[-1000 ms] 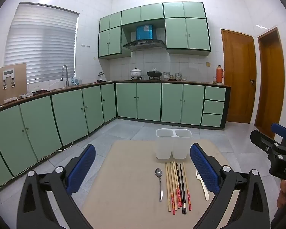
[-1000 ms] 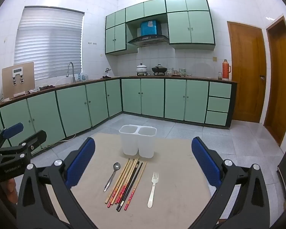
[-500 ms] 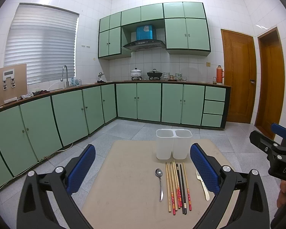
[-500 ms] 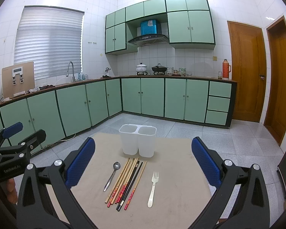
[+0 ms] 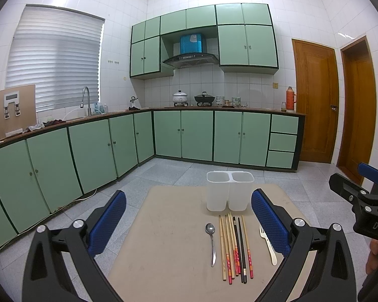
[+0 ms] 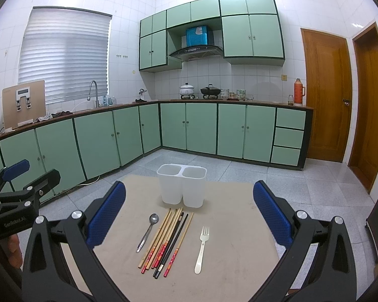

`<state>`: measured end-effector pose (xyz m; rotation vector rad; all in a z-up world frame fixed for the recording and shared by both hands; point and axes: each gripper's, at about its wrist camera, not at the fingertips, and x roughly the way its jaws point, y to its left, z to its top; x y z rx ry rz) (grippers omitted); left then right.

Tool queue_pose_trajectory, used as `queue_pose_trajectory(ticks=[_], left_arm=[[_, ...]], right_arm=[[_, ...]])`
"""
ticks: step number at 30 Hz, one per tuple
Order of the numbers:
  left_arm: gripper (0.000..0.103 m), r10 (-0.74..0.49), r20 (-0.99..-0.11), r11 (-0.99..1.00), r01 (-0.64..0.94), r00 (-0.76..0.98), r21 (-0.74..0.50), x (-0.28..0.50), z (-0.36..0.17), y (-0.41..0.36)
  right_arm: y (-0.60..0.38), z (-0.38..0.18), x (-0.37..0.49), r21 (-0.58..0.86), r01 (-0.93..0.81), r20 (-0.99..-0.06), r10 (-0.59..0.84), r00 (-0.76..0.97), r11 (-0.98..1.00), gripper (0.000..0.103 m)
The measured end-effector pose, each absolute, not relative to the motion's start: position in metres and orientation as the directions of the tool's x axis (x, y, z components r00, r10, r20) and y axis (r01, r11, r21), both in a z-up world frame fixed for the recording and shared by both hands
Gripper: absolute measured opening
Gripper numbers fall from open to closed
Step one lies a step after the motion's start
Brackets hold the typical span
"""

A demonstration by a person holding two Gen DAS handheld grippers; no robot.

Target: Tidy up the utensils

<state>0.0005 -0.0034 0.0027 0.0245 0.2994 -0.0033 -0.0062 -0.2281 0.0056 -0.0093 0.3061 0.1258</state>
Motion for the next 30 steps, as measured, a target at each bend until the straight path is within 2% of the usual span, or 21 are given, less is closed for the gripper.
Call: queue_pose_trajectory(ticks=[30], left_arm=[[0.097,0.001,-0.293,1.0,0.007,0.956,0.024,0.0004,0.0008,-0.0021]], right_arm=[[-0.2268,0.0042,-0.0055,0.006,-0.125,-0.304,0.121,0.945,0.992,0.098]])
